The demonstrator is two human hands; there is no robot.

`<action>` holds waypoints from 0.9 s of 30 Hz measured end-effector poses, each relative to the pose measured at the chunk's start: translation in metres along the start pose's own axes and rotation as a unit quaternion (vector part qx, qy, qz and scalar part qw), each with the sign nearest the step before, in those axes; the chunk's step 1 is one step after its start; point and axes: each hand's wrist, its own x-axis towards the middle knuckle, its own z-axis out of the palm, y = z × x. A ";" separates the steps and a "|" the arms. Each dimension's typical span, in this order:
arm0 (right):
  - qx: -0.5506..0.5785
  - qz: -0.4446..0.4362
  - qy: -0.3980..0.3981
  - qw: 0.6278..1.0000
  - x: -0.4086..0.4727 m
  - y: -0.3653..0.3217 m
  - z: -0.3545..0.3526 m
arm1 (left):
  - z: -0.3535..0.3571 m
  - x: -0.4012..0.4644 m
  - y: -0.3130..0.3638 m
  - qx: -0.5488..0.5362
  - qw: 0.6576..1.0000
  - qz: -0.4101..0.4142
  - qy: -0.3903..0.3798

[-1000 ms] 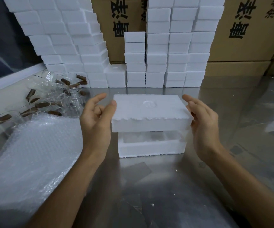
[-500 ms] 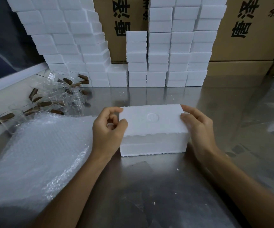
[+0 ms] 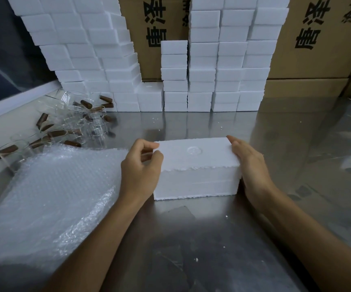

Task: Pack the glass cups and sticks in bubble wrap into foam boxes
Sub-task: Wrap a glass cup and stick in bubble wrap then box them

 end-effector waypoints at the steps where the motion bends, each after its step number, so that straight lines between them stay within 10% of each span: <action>1: 0.008 0.012 -0.008 1.000 0.000 0.000 0.001 | 0.000 0.000 0.000 0.004 1.000 0.003 0.007; 14: -0.117 0.045 -0.147 0.981 -0.013 -0.007 0.001 | 0.002 0.001 -0.002 0.017 0.999 0.016 0.044; 27: -0.093 0.002 -0.127 0.988 -0.009 -0.003 0.000 | 0.000 -0.001 -0.001 0.076 0.995 -0.011 -0.061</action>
